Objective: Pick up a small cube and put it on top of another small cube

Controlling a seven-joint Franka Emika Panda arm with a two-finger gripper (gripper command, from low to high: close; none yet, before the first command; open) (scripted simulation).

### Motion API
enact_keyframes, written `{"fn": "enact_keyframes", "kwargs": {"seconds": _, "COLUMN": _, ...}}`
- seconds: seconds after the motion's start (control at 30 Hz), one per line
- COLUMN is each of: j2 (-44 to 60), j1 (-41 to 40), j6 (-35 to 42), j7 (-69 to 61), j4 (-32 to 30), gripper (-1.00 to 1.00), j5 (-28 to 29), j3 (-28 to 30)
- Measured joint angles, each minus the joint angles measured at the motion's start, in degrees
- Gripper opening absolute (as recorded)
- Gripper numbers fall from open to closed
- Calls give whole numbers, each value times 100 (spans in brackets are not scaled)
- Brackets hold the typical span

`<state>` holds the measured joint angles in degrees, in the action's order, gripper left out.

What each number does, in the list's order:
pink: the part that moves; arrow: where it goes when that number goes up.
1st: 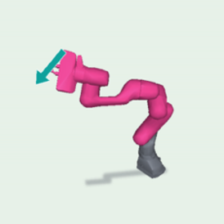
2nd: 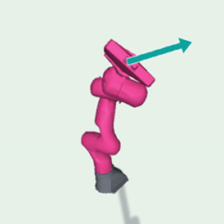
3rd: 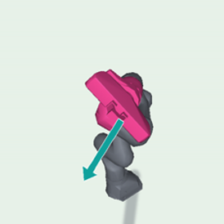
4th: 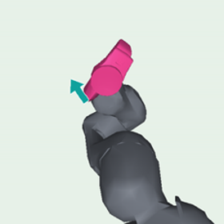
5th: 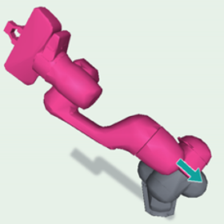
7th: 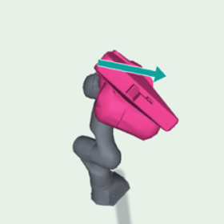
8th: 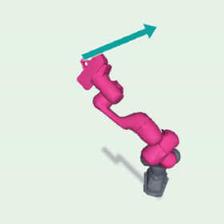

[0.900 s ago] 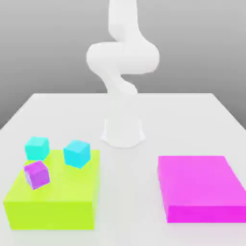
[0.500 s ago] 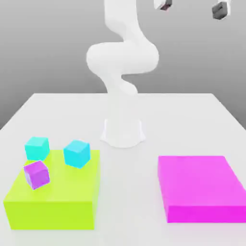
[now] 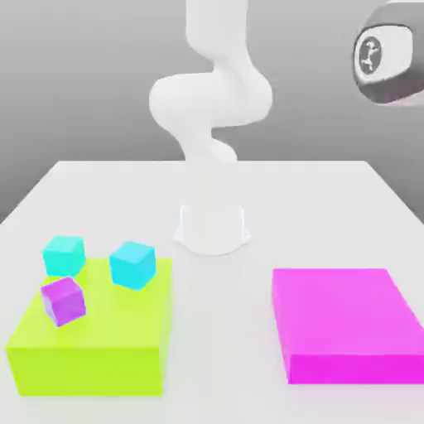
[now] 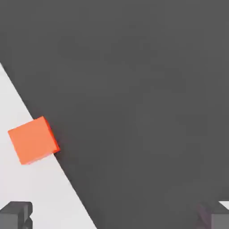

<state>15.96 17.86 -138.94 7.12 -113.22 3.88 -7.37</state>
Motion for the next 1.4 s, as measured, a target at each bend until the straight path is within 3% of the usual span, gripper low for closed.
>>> {"fn": "enact_keyframes", "kwargs": {"seconds": 0.23, "j2": 1483, "j1": 346, "j6": -146, "j7": -706, "j4": 445, "gripper": 0, "j5": 419, "j3": -252}}
{"fn": "enact_keyframes", "kwargs": {"seconds": 0.37, "j2": 2317, "j1": 489, "j6": -613, "j7": -739, "j4": 660, "gripper": 0, "j5": 622, "j3": -178}}
{"fn": "enact_keyframes", "kwargs": {"seconds": 0.4, "j2": 2448, "j1": 511, "j6": -707, "j7": -728, "j4": 692, "gripper": -100, "j5": 646, "j3": -153}}
{"fn": "enact_keyframes", "kwargs": {"seconds": 0.6, "j2": 2512, "j1": 524, "j6": -742, "j7": -738, "j4": 708, "gripper": -100, "j5": 639, "j3": -140}}
{"fn": "enact_keyframes", "kwargs": {"seconds": 0.77, "j2": 1737, "j1": 382, "j6": -208, "j7": -801, "j4": 477, "gripper": -100, "j5": 459, "j3": -213}}
{"fn": "enact_keyframes", "kwargs": {"seconds": 1.2, "j2": -805, "j1": -1093, "j6": 213, "j7": 553, "j4": -1567, "gripper": -100, "j5": 11, "j3": 1422}}
{"fn": "enact_keyframes", "kwargs": {"seconds": 1.4, "j2": -2225, "j1": -2517, "j6": 471, "j7": 1692, "j4": -2705, "gripper": -100, "j5": 270, "j3": 1998}}
